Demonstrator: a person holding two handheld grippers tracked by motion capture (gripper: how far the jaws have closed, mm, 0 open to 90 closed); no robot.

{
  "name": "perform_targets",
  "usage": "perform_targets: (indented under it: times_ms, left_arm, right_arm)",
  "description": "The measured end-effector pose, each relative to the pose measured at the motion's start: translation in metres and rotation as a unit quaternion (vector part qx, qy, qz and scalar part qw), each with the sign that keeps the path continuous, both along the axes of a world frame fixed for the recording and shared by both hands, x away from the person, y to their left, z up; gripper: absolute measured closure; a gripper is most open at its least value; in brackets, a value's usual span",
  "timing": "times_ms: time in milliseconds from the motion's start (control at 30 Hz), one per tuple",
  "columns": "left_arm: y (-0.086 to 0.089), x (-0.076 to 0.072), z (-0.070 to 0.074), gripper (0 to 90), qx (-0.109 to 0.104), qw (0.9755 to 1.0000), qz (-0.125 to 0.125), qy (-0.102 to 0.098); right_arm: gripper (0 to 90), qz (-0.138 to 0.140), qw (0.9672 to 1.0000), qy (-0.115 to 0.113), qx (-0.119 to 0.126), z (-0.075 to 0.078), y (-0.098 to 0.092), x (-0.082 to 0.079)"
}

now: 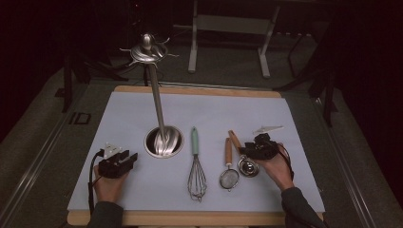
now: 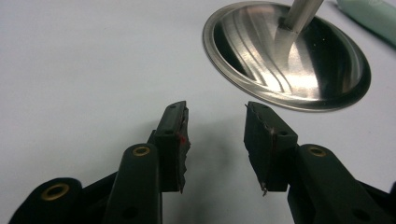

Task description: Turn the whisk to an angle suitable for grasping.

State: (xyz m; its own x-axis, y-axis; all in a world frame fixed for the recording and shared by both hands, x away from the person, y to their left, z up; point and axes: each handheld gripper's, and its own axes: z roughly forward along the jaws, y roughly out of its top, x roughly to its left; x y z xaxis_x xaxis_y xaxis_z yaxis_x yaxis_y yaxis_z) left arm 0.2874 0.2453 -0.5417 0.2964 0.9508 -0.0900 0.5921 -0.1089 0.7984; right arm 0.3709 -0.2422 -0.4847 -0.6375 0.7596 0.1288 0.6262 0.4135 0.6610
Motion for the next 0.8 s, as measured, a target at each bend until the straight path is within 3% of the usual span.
perform_targets:
  times_ms: [200,500,800]
  left_arm:
    - [-0.004,-0.001,0.0,59.0,0.02,0.9998,-0.002,-0.005]
    - [-0.005,-0.001,0.0,58.9,0.022,0.9997,-0.003,-0.003]
    - [-0.003,-0.001,0.0,58.5,0.015,0.9999,0.0,-0.003]
  right_arm:
    - [54.8,0.012,0.9998,0.01,0.01,0.004,0.017,0.007]
    - [51.6,0.029,0.999,0.027,0.018,0.005,0.051,0.014]
    - [48.9,0.034,0.9985,0.041,0.008,0.002,0.087,0.021]
